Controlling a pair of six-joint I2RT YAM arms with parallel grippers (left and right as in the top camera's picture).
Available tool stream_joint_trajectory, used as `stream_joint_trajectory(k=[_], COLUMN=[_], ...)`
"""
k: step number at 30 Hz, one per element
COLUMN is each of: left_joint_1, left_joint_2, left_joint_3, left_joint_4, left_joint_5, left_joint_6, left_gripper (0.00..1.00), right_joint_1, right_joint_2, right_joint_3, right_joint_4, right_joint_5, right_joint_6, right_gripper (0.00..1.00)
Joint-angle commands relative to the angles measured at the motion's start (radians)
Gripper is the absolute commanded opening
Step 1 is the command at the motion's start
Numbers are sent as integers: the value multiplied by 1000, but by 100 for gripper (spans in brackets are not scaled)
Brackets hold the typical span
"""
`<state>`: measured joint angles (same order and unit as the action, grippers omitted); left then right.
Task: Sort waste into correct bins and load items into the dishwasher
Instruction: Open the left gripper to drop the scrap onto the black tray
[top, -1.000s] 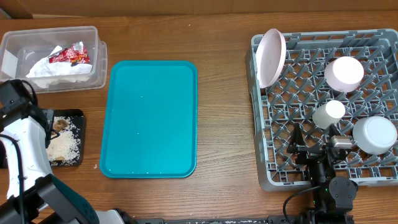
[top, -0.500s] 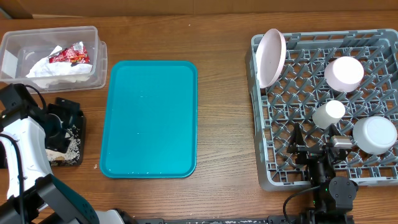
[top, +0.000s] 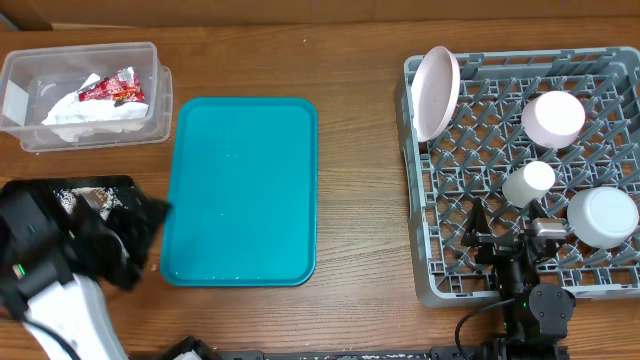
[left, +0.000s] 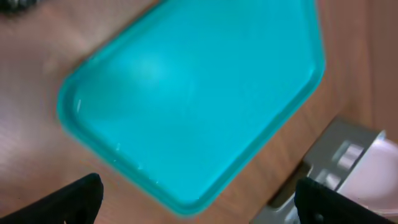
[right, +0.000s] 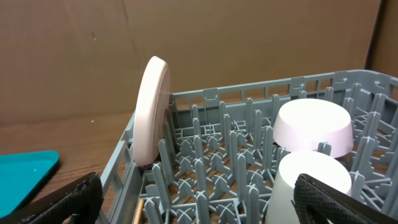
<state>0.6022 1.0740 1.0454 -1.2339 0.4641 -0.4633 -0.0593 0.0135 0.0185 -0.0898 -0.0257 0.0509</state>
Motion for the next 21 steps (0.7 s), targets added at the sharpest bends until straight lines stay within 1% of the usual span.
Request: stream_joint_trajectory(k=[1,5,16,18,21], left_joint_1=[-1,-1,-1,-1,-3], left_joint_2=[-102,-141,-126,-126,-126], left_joint_3=[-89,-114,-114,-114,-121], left_joint_4=[-74,-130,-122,-131,-161], left_joint_5=[-6,-19,-136,-194,-212], left_joint_6=[33,32,34,71,75], left_gripper=[100,100,100,100,100], right_joint_1=[-6,-6,-6,-6,-6], right_joint_2=[-11,-11,-11,-11,-11], right_joint_3=[-10,-10,-10,-10,-10], right_joint_4=[7,7,7,7,7], right_joint_5=[-1,-1,-1,-1,-1], right_joint_6=[-18,-18,-18,-18,-18], right_gripper=[100,100,100,100,100])
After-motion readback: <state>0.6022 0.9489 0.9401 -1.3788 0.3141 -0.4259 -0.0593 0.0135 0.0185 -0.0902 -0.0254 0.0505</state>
